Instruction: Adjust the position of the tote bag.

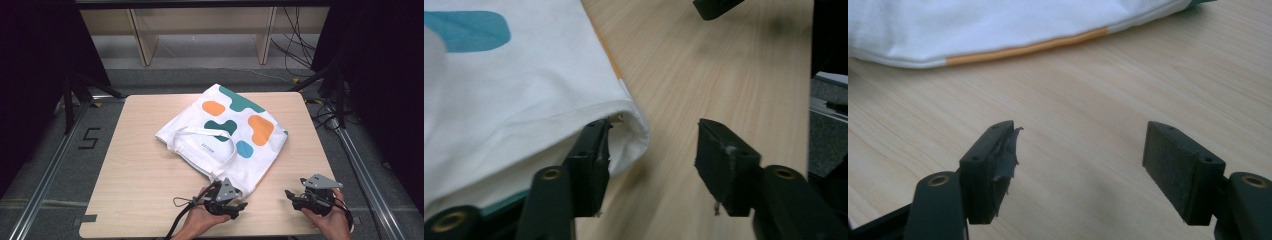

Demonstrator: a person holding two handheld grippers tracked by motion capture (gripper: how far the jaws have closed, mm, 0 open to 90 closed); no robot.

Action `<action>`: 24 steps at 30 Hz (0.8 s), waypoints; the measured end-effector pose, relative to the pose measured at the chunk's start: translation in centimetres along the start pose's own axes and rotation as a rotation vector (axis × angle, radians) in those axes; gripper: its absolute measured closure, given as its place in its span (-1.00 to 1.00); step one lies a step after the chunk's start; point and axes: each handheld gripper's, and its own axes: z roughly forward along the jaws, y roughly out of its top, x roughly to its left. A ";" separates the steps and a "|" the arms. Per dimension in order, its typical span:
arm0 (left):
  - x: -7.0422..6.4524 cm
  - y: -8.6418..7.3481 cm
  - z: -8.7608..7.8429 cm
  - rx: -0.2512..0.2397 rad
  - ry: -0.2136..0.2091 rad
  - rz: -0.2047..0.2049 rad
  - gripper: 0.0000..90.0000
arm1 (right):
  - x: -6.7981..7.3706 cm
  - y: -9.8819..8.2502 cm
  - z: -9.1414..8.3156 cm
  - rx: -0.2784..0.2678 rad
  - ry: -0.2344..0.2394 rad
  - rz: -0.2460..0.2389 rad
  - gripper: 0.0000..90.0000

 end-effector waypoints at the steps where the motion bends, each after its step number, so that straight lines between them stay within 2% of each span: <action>1: 0.2 -0.1 -0.6 -0.004 0.001 0.000 -0.05 | 0.2 0.1 0.0 -0.009 -0.001 0.017 -0.33; 2: 0.3 -0.3 -1.3 -0.016 0.007 -0.013 -0.07 | 0.3 0.2 0.0 -0.010 0.020 0.023 -0.33; 3: 0.6 -0.5 -2.2 -0.009 0.025 0.002 -0.10 | 0.5 0.4 0.0 -0.012 0.028 0.023 -0.33; 4: 0.9 -0.8 -2.8 -0.018 0.032 -0.013 -0.13 | 0.6 0.5 0.0 -0.021 0.020 -0.009 -0.33; 5: 1.3 -1.1 -3.4 -0.018 0.054 -0.013 -0.15 | 1.1 0.7 0.1 -0.013 0.053 0.019 -0.33; 6: 1.7 -1.5 -4.0 -0.016 0.064 -0.033 -0.17 | 1.5 1.0 0.1 -0.015 0.068 0.026 -0.33; 7: 2.2 -1.7 -4.6 0.002 0.074 -0.014 -0.19 | 1.8 1.2 0.0 -0.028 0.059 0.005 -0.33; 8: 2.7 -2.3 -5.4 0.014 0.100 -0.044 -0.20 | 2.0 1.4 0.1 -0.038 0.064 -0.001 -0.35; 9: 3.1 -2.7 -5.9 0.004 0.118 -0.054 -0.21 | 2.8 1.7 0.0 -0.020 0.087 0.041 -0.36; 10: 3.4 -3.2 -6.5 -0.004 0.134 -0.090 -0.22 | 3.2 1.8 0.1 -0.031 0.092 0.033 -0.36; 11: 3.9 -3.6 -7.1 -0.011 0.150 -0.101 -0.24 | 3.2 2.1 0.3 -0.055 0.090 -0.020 -0.36; 12: 4.7 -4.1 -7.9 0.003 0.174 -0.078 -0.25 | 3.7 2.4 0.4 -0.043 0.113 -0.014 -0.36; 13: 4.8 -4.4 -8.3 -0.017 0.188 -0.130 -0.26 | 4.2 2.8 0.6 -0.055 0.122 -0.042 -0.36; 15: 5.7 -5.1 -9.2 -0.003 0.227 -0.130 -0.28 | 5.1 3.6 1.1 -0.054 0.147 -0.064 -0.36; 16: 6.1 -5.3 -9.5 0.000 0.233 -0.132 -0.29 | 5.5 4.0 1.4 -0.060 0.146 -0.083 -0.36; 17: 6.5 -5.7 -10.0 0.003 0.248 -0.147 -0.29 | 5.8 4.3 1.6 -0.057 0.159 -0.094 -0.36; 18: 6.6 -6.0 -10.2 -0.015 0.261 -0.176 -0.30 | 6.4 4.7 2.0 -0.062 0.164 -0.096 -0.36; 19: 6.9 -6.3 -10.5 -0.007 0.270 -0.187 -0.30 | 6.7 5.1 2.3 -0.061 0.170 -0.108 -0.35; 20: 7.3 -6.6 -11.0 0.019 0.286 -0.151 -0.31 | 7.1 5.5 2.6 -0.062 0.180 -0.108 -0.35; 21: 7.3 -6.9 -11.1 0.011 0.298 -0.189 -0.33 | 7.5 5.8 2.8 -0.063 0.188 -0.114 -0.34; 22: 7.7 -7.1 -11.4 0.013 0.307 -0.175 -0.34 | 7.9 6.2 3.1 -0.071 0.195 -0.126 -0.32; 24: 7.7 -7.4 -11.6 0.027 0.317 -0.206 -0.35 | 8.8 7.0 3.7 -0.070 0.211 -0.144 -0.25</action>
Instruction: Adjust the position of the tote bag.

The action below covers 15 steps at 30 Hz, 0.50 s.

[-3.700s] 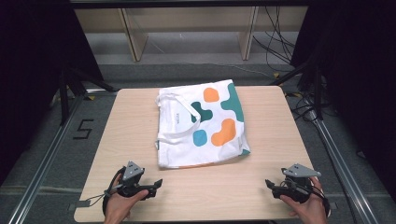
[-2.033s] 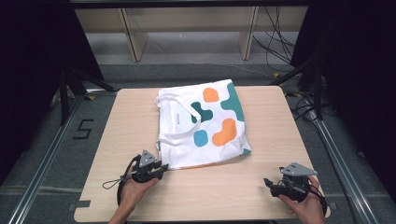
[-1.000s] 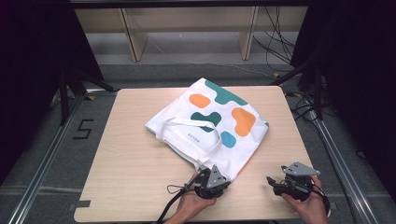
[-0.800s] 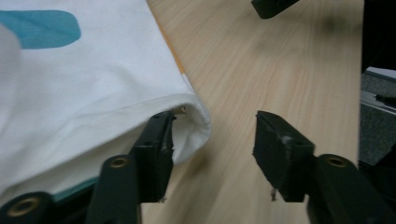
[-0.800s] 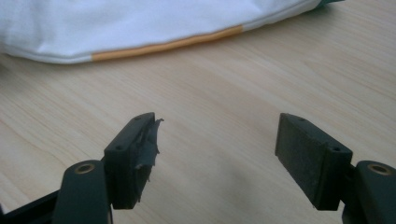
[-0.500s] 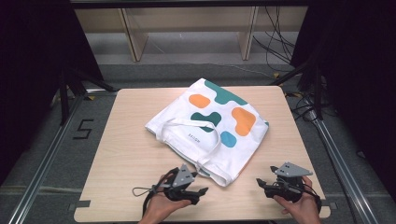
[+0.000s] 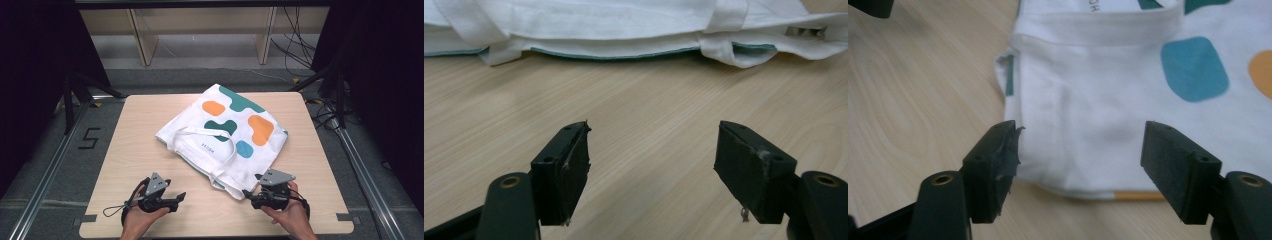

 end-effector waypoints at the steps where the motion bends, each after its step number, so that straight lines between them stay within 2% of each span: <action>1: 0.3 0.0 -0.1 0.002 0.009 0.035 -0.35 | 0.2 0.3 0.3 0.008 0.005 -0.012 -0.21; 3: 0.4 -0.1 0.0 -0.001 0.014 0.029 -0.36 | 0.8 0.8 1.2 0.025 0.014 -0.036 -0.14; 4: 0.3 -0.1 0.1 0.017 0.013 0.004 -0.38 | 1.0 1.0 1.6 0.033 0.019 -0.051 -0.07; 5: 0.2 -0.1 0.3 0.008 0.024 -0.005 -0.40 | 1.3 1.2 2.0 0.043 0.017 -0.068 -0.01; 8: 0.3 -0.1 0.6 0.025 0.018 0.040 -0.41 | 1.8 1.5 3.0 0.097 -0.018 -0.100 0.06; 9: 0.0 -0.1 0.6 0.017 0.019 0.006 -0.41 | 1.9 1.6 3.3 0.111 -0.031 -0.114 0.09; 11: 0.1 -0.1 0.6 0.009 0.019 0.037 -0.41 | 2.1 1.5 3.5 0.134 -0.044 -0.140 0.21; 12: 0.1 -0.1 0.5 0.022 0.023 0.029 -0.41 | 2.1 1.4 3.5 0.149 -0.039 -0.152 0.26; 13: 0.1 -0.1 0.5 0.016 0.025 0.016 -0.42 | 2.1 1.2 3.5 0.153 -0.044 -0.165 0.33; 14: 0.2 -0.1 0.5 0.003 0.029 0.025 -0.42 | 2.2 1.0 3.5 0.154 -0.036 -0.175 0.41; 15: 0.3 -0.1 0.5 0.007 0.031 0.011 -0.42 | 2.1 1.0 3.5 0.153 -0.027 -0.203 0.48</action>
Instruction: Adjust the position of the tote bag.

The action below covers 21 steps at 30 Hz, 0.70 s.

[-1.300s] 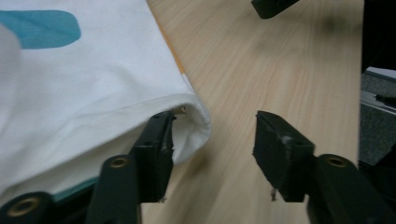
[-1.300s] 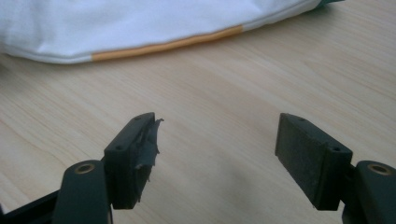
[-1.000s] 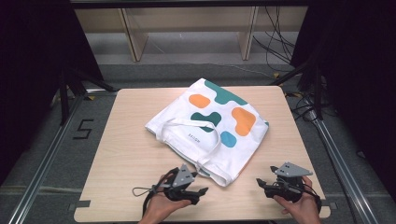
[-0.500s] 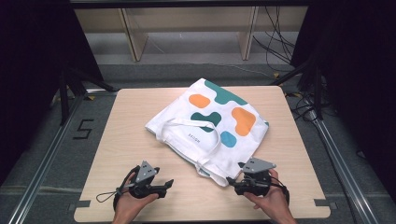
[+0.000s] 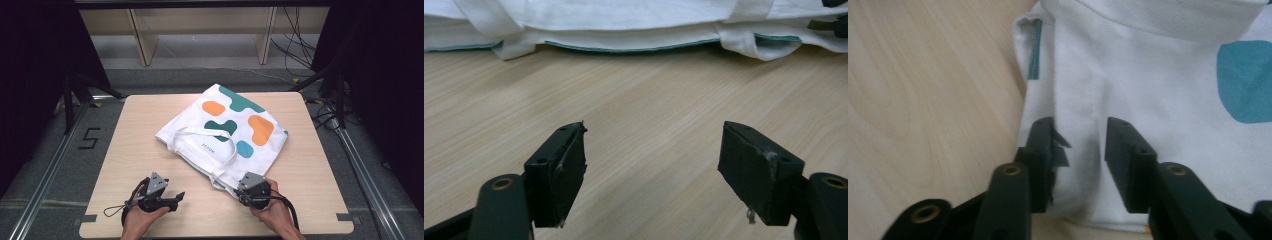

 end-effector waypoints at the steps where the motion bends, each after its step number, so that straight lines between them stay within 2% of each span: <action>1: -0.1 0.0 0.0 -0.007 0.012 -0.018 -0.42 | 0.1 -0.1 -0.2 0.008 -0.004 -0.012 0.53; 2: 0.2 0.1 -0.1 0.001 0.014 0.016 -0.43 | 0.2 -0.2 -0.3 0.021 -0.016 -0.014 0.60; 3: 0.2 0.0 -0.2 -0.001 0.019 0.012 -0.43 | 0.0 -0.4 -0.5 0.025 -0.026 -0.055 0.66; 4: 0.3 0.1 -0.2 -0.002 0.021 0.008 -0.43 | 0.1 -0.7 -0.9 0.025 -0.046 -0.022 0.72; 5: 0.3 0.0 -0.2 -0.012 0.026 0.001 -0.44 | -0.1 -1.0 -1.3 0.025 -0.051 -0.034 0.75; 6: 0.5 0.1 -0.4 -0.007 0.041 0.018 -0.44 | -0.3 -1.3 -1.6 0.017 -0.064 -0.045 0.78; 7: 0.6 0.0 -0.4 -0.016 0.047 -0.004 -0.44 | -0.5 -1.7 -2.0 0.017 -0.073 -0.025 0.81; 8: 0.7 0.0 -0.5 -0.016 0.063 -0.008 -0.44 | -0.8 -2.1 -2.4 0.015 -0.079 -0.018 0.83; 9: 1.1 0.1 -0.6 -0.022 0.076 0.019 -0.45 | -1.2 -2.4 -2.7 0.006 -0.077 -0.025 0.85; 10: 1.1 0.0 -0.5 -0.034 0.081 -0.014 -0.45 | -1.4 -2.8 -3.1 0.000 -0.074 -0.011 0.85; 11: 1.6 0.0 -0.8 -0.021 0.103 -0.002 -0.45 | -1.5 -3.1 -3.5 -0.002 -0.079 0.017 0.86; 12: 1.7 -0.1 -0.8 -0.026 0.119 -0.015 -0.47 | -1.9 -3.7 -4.2 -0.021 -0.085 0.032 0.86; 13: 2.0 0.0 -0.6 -0.060 0.128 -0.022 -0.49 | -2.0 -4.0 -4.5 -0.020 -0.089 0.044 0.87; 14: 2.1 0.0 -0.7 -0.054 0.145 -0.046 -0.52 | -2.3 -4.3 -5.0 -0.028 -0.095 0.041 0.89; 16: 2.6 0.0 -0.8 -0.051 0.153 -0.061 -0.53 | -2.7 -5.1 -5.9 -0.041 -0.116 0.050 0.93; 18: 2.6 0.0 -0.8 -0.039 0.183 -0.094 -0.53 | -3.0 -6.0 -6.8 -0.047 -0.121 0.060 0.97; 19: 2.8 0.0 -0.6 -0.052 0.172 -0.081 -0.52 | -3.2 -6.5 -7.2 -0.051 -0.121 0.070 1.00; 20: 2.8 0.1 -0.4 -0.048 0.174 -0.078 -0.52 | -3.3 -6.9 -7.5 -0.040 -0.131 0.083 1.00; 21: 2.7 0.2 -0.3 -0.031 0.185 -0.080 -0.52 | -3.8 -7.6 -7.7 -0.020 -0.153 0.076 1.00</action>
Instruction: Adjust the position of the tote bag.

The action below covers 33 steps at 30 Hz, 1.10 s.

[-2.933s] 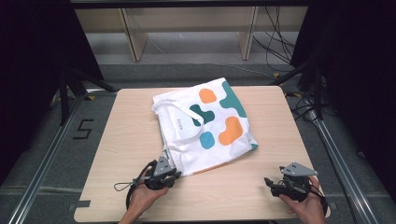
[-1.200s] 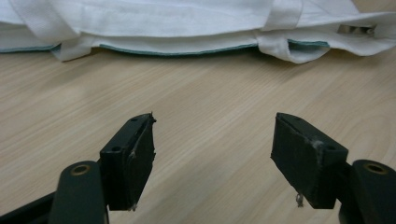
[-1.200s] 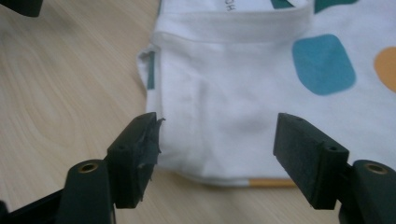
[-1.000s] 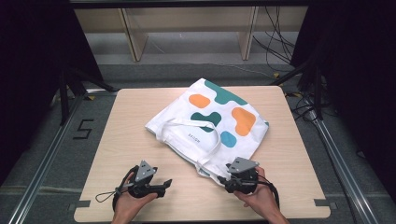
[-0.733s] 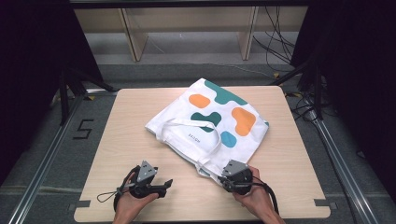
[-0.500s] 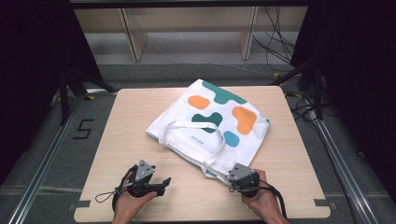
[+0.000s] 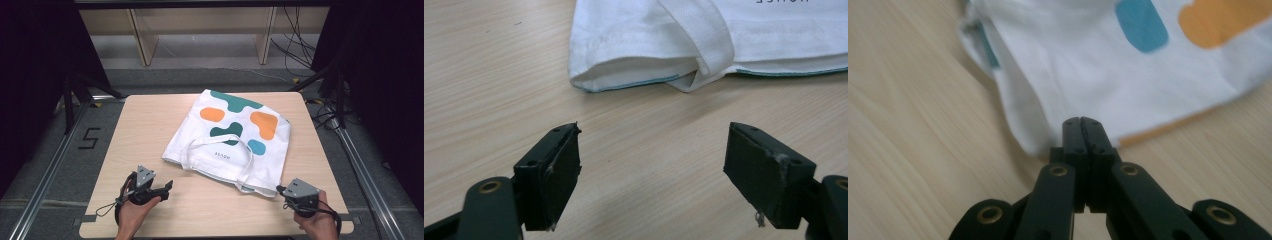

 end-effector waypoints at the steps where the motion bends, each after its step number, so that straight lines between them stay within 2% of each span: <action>1: 0.1 0.1 0.4 -0.009 -0.010 0.019 -0.52 | -0.4 -0.4 0.0 0.002 -0.001 0.003 1.00; 2: 0.1 0.2 0.7 -0.004 -0.012 0.038 -0.52 | -1.0 -0.9 -0.1 0.001 -0.002 0.019 1.00; 3: 0.2 0.2 0.7 0.028 0.000 0.050 -0.52 | -1.4 -1.3 -0.2 -0.012 -0.011 0.040 1.00; 4: 0.1 0.2 1.0 0.010 -0.005 0.035 -0.52 | -1.5 -1.4 -0.4 -0.022 -0.007 0.055 1.00; 5: 0.4 0.2 0.9 0.022 -0.005 0.052 -0.52 | -1.4 -1.3 -0.5 -0.034 -0.001 0.078 1.00; 6: 0.3 0.1 1.1 0.003 -0.002 0.007 -0.52 | -1.2 -1.1 -0.7 -0.061 0.011 0.076 1.00; 7: 0.5 0.2 0.9 0.018 0.009 0.030 -0.52 | -0.7 -0.8 -0.8 -0.072 0.027 0.097 0.98; 8: 0.7 0.2 0.9 0.017 0.009 0.030 -0.52 | -0.6 -0.6 -0.8 -0.085 0.037 0.075 0.96; 9: 0.6 0.1 0.9 0.015 0.017 0.002 -0.52 | -0.1 -0.2 -0.6 -0.086 0.053 0.068 0.94; 10: 1.1 0.2 0.8 0.040 0.014 0.045 -0.52 | 0.2 0.0 -0.4 -0.088 0.063 0.052 0.90; 12: 1.3 0.2 1.0 0.029 0.014 0.043 -0.52 | 0.6 0.3 -0.1 -0.082 0.072 0.049 0.84; 13: 1.2 0.1 0.9 0.037 0.023 0.022 -0.52 | 0.7 0.4 0.1 -0.080 0.069 0.025 0.76; 14: 1.3 0.2 1.2 0.016 0.016 0.029 -0.52 | 0.9 0.5 0.2 -0.070 0.062 0.029 0.68; 15: 1.2 0.1 1.1 0.021 0.028 0.007 -0.52 | 0.9 0.6 0.4 -0.065 0.055 0.020 0.65; 16: 1.4 0.2 1.1 0.039 0.039 0.020 -0.51 | 0.9 0.6 0.6 -0.060 0.052 0.014 0.61; 17: 1.5 0.2 1.4 0.013 0.027 0.010 -0.51 | 0.9 0.6 0.7 -0.052 0.049 0.013 0.58; 18: 1.8 0.3 1.4 0.026 0.039 0.036 -0.51 | 0.9 0.6 0.8 -0.045 0.043 0.026 0.56; 19: 1.8 0.2 1.4 0.034 0.053 0.007 -0.50 | 0.9 0.7 1.1 -0.033 0.044 0.022 0.51; 20: 2.0 0.3 1.7 0.014 0.047 -0.007 -0.50 | 0.8 0.7 1.3 -0.027 0.039 0.016 0.47; 21: 2.2 0.3 1.8 0.022 0.058 -0.007 -0.50 | 0.9 0.8 1.6 -0.010 0.047 0.019 0.44; 22: 2.3 0.3 2.0 0.019 0.059 -0.016 -0.48 | 0.9 0.8 1.9 -0.002 0.029 0.012 0.41; 24: 2.5 0.4 2.4 0.018 0.069 -0.024 -0.48 | 1.0 1.0 2.5 0.028 0.026 -0.004 0.41; 25: 2.7 0.5 2.7 0.010 0.059 -0.011 -0.48 | 0.9 1.1 2.7 0.030 0.018 -0.017 0.41; 28: 3.1 0.7 3.2 0.035 0.075 -0.010 -0.47 | 0.9 1.3 3.6 0.058 0.004 0.001 0.41; 29: 3.0 0.8 3.6 0.015 0.074 -0.029 -0.47 | 0.8 1.4 3.9 0.062 0.010 -0.014 0.41; 31: 3.3 1.0 4.0 0.047 0.082 0.016 -0.44 | 0.7 1.5 4.2 0.064 -0.005 -0.014 0.48; 32: 3.1 1.1 4.4 0.023 0.094 -0.007 -0.44 | 0.7 1.5 4.3 0.069 -0.002 -0.012 0.55; 33: 3.2 1.2 4.7 0.020 0.092 -0.014 -0.43 | 0.5 1.6 4.3 0.065 -0.003 -0.031 0.64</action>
